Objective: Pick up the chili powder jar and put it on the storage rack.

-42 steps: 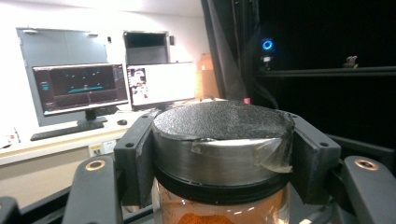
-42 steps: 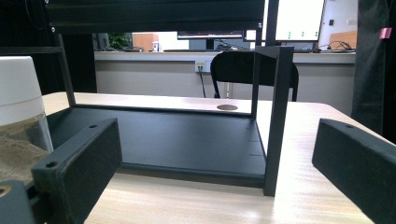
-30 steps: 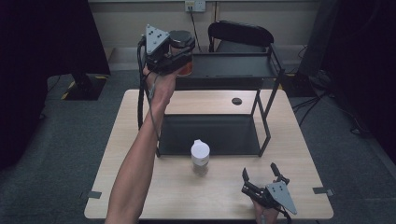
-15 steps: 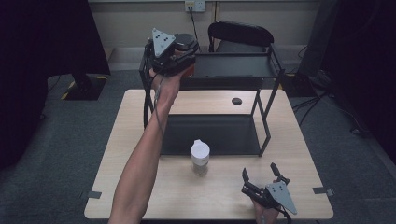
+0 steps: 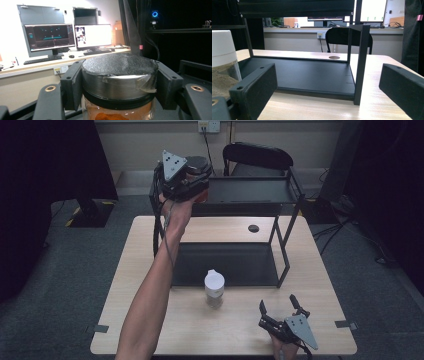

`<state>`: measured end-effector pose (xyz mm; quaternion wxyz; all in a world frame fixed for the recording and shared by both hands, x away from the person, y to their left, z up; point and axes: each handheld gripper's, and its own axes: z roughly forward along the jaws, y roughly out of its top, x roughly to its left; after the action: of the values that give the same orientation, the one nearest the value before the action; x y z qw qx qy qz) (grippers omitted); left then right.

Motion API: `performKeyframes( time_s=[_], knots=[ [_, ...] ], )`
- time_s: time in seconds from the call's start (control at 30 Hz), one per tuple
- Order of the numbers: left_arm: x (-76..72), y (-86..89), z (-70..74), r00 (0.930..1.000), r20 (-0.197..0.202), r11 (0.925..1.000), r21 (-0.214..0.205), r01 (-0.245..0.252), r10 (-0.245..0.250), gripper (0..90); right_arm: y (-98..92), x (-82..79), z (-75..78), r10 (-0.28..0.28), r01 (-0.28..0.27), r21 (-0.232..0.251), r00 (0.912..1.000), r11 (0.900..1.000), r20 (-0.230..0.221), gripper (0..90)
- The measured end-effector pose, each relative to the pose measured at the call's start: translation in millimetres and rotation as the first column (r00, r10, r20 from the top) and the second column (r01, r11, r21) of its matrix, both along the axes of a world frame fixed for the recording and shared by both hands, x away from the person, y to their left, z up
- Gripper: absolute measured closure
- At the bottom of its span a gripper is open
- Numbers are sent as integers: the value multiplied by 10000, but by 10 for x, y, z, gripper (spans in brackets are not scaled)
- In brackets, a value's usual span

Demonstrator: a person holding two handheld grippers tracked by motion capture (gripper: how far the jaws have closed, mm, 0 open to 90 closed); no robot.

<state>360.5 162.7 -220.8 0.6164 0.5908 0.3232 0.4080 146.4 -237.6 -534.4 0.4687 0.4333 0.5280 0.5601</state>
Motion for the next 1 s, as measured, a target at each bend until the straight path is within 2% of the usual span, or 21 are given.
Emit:
performKeyframes(
  time_s=[0.07,0.1,0.2,0.3,0.43,0.6,0.67,0.87,1.0],
  knots=[
    [2,-16,-1,9999,20,9999,2,-134,134,295,0,0,0,1,-1,1,10000,10000,0,4],
    [13,2,12,9999,-93,10000,-90,-39,38,272,0,0,0,1,-1,1,10000,10000,0,4],
    [2,20,6,10000,-10,9997,-232,-42,41,198,0,0,0,2,-2,1,10000,10000,0,4],
    [-7,60,16,9999,-8,9993,-365,119,-120,123,0,0,0,1,-1,1,10000,10000,2,4],
    [-31,136,59,9988,-258,9976,-562,399,-414,25,0,0,0,-1,1,2,10000,10000,-1,4],
    [-99,193,23,9990,-173,9965,-739,399,-413,0,1,0,0,-8,8,0,10000,10000,0,4],
    [-154,208,-27,9991,-23,9957,-823,422,-425,0,1,0,0,-7,7,3,10000,10000,0,5],
    [-248,232,-154,9988,199,9966,-683,457,-444,0,3,-1,0,-15,15,4,10000,10000,-2,4],
    [-278,260,-209,9987,233,9958,-775,480,-463,0,3,-1,0,-17,17,7,10000,10000,-2,5]
  ],
)
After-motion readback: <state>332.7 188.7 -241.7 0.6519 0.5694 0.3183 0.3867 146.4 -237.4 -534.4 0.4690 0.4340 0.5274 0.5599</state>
